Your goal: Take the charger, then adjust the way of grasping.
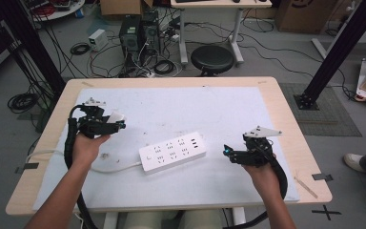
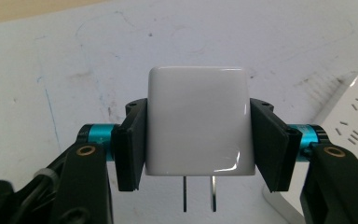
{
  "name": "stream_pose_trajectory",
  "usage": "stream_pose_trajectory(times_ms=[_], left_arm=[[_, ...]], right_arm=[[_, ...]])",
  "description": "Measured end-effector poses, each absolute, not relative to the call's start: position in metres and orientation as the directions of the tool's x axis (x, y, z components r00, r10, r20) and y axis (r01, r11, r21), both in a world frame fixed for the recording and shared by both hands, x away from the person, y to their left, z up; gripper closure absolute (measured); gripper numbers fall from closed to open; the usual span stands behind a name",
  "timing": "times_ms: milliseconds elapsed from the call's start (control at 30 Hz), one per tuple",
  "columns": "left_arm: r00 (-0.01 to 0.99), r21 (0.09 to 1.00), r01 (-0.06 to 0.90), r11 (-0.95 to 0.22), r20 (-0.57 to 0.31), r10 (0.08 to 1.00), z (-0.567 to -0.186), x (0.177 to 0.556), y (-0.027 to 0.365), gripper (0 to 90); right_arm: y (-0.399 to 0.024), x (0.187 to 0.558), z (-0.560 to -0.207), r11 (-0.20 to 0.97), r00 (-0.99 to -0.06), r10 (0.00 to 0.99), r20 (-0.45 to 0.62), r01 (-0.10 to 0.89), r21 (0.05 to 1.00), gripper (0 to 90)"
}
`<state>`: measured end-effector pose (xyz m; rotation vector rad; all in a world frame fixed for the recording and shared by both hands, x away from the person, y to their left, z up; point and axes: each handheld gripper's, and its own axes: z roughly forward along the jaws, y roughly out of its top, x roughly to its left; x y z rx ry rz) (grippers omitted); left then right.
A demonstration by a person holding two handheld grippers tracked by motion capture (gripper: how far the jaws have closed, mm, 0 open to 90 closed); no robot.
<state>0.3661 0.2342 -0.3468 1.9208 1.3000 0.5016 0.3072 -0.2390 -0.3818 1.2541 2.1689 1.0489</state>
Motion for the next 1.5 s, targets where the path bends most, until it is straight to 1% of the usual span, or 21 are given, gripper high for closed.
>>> stream_pose_trajectory(times_ms=[133, 400, 600, 633, 767, 800, 1033, 1267, 1500], left_arm=[[0.444, 0.775, 0.59, -0.225, -0.079, 0.892, -0.341, 0.359, 0.229, 42.5], [0.554, 0.793, 0.523, -0.312, -0.038, 0.832, -0.329, 0.344, 0.217, 42.5], [0.603, 0.803, 0.49, -0.34, -0.03, 0.798, -0.327, 0.338, 0.212, 42.5], [0.629, 0.803, 0.472, -0.364, -0.017, 0.777, -0.328, 0.336, 0.211, 42.5], [0.664, 0.806, 0.446, -0.39, -0.005, 0.748, -0.33, 0.332, 0.207, 42.5], [0.692, 0.808, 0.424, -0.409, 0.003, 0.722, -0.332, 0.328, 0.204, 42.5], [0.78, 0.806, 0.342, -0.483, 0.044, 0.625, -0.343, 0.318, 0.191, 42.5], [0.832, 0.809, 0.282, -0.515, 0.061, 0.551, -0.353, 0.308, 0.176, 42.5], [0.868, 0.811, 0.231, -0.537, 0.078, 0.49, -0.36, 0.3, 0.161, 42.5]], right_arm=[[-0.238, 0.308, -0.38, 0.317, -0.514, 0.858, 0.007, 0.54, 0.779, 18.4], [-0.233, 0.308, -0.378, 0.323, -0.523, 0.852, 0.004, 0.532, 0.783, 18.4], [-0.226, 0.308, -0.378, 0.331, -0.544, 0.839, 0.011, 0.526, 0.784, 18.4], [-0.224, 0.308, -0.377, 0.326, -0.545, 0.838, 0.022, 0.532, 0.782, 18.4], [-0.217, 0.309, -0.375, 0.333, -0.571, 0.82, 0.038, 0.529, 0.78, 18.4], [-0.215, 0.309, -0.375, 0.338, -0.579, 0.814, 0.038, 0.526, 0.781, 18.4], [-0.199, 0.307, -0.374, 0.359, -0.621, 0.782, 0.05, 0.514, 0.779, 18.4], [-0.187, 0.304, -0.378, 0.369, -0.651, 0.756, 0.07, 0.512, 0.776, 18.9], [-0.18, 0.3, -0.38, 0.393, -0.673, 0.737, 0.06, 0.5, 0.772, 19.1]])
